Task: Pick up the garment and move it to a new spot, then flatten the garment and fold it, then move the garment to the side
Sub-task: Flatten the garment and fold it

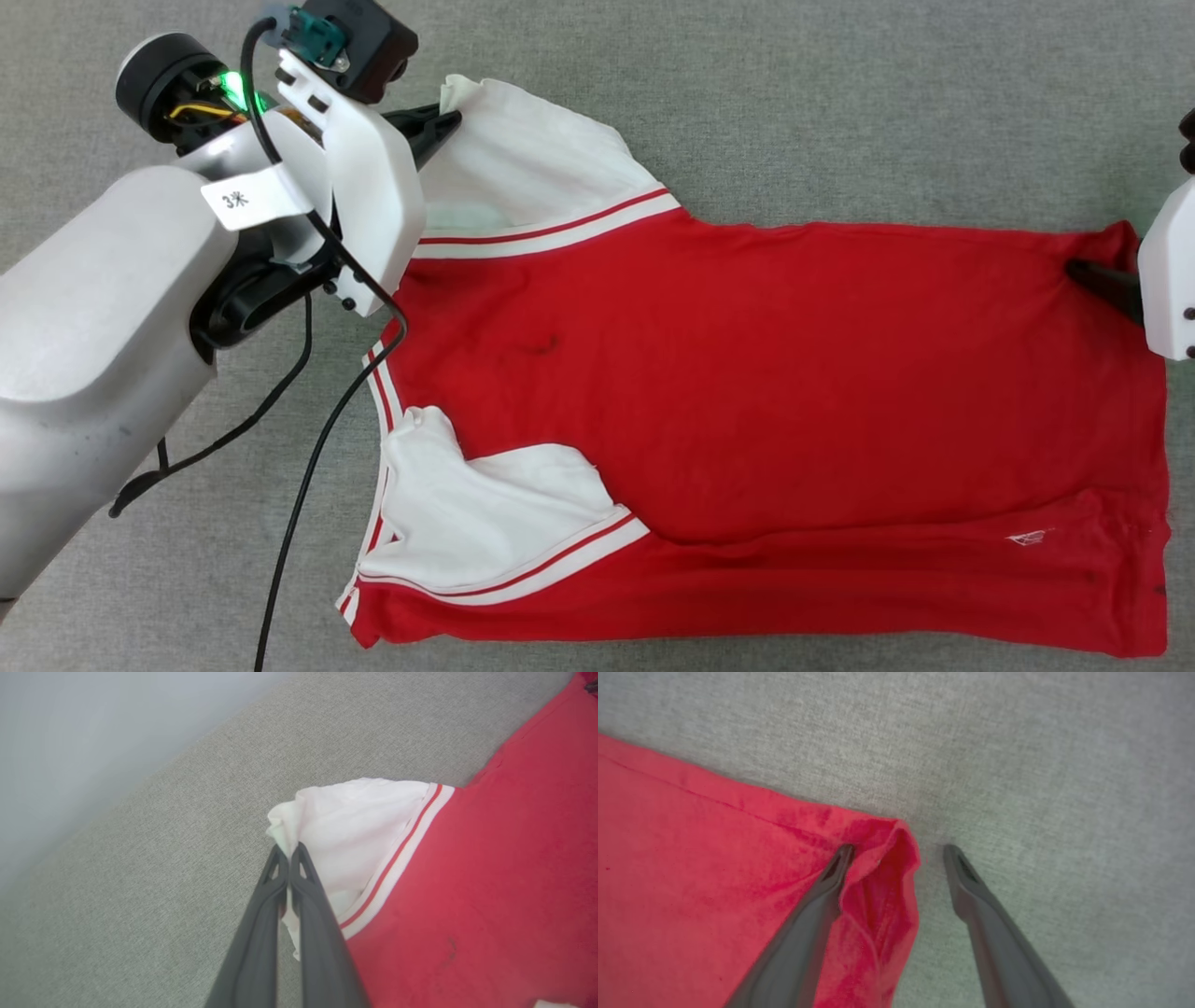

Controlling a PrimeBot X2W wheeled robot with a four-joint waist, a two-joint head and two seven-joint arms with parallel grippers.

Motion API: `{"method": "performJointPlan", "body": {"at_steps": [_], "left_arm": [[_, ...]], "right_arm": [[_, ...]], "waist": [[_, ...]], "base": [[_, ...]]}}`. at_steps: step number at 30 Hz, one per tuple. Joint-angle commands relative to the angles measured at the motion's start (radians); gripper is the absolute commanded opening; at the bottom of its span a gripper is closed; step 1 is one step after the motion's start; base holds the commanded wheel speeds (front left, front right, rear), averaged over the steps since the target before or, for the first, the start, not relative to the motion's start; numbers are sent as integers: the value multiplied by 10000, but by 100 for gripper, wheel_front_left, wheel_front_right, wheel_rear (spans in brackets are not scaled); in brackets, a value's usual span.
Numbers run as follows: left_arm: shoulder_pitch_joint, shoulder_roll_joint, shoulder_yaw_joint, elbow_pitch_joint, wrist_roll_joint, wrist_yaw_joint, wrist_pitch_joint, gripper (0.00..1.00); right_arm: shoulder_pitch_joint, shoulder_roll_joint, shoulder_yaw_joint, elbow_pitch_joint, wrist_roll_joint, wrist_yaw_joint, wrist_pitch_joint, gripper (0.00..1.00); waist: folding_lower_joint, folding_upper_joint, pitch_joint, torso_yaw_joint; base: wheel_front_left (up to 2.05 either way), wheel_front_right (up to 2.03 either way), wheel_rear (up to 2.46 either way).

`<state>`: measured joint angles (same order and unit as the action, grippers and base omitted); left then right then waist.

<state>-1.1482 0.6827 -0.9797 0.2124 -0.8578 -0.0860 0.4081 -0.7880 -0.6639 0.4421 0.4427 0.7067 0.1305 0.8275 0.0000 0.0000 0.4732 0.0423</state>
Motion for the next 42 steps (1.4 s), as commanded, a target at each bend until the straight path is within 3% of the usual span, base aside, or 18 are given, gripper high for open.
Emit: {"method": "performJointPlan", "body": {"at_steps": [1,4,5,6,15,24,42], "left_arm": [[38,20,25,-20,5,44,-95,0],[102,48,30,13,-25,44,-165,0],[124,73,36,32,-39,36,-178,0],[147,100,39,59,-46,30,-205,0],[787,349,14,193,-178,96,-698,0],[2367,966,-18,-549,-571,641,-1276,0],[6161,1982,-542,-2194,-1627,2245,-2195,0]], "right_arm": [[383,229,582,374,162,2,115,100],[480,203,905,550,334,14,70,100],[455,172,1006,582,368,14,-80,35],[399,129,1093,598,403,13,-276,0],[-15,-232,1276,413,718,-6,-2997,0],[1072,-491,1604,-60,1059,-4,-4908,0],[5154,-647,767,-1355,1085,-4,-6282,0]], "waist": [[0,0,42,21],[0,0,43,7],[0,0,31,-7],[0,0,4,-25],[0,0,-887,-197],[0,0,-2081,-300],[0,0,-3612,-303]], "base": [[0,0,0],[0,0,0],[0,0,0],[0,0,0],[0,0,0],[0,0,0],[0,0,0]]}}
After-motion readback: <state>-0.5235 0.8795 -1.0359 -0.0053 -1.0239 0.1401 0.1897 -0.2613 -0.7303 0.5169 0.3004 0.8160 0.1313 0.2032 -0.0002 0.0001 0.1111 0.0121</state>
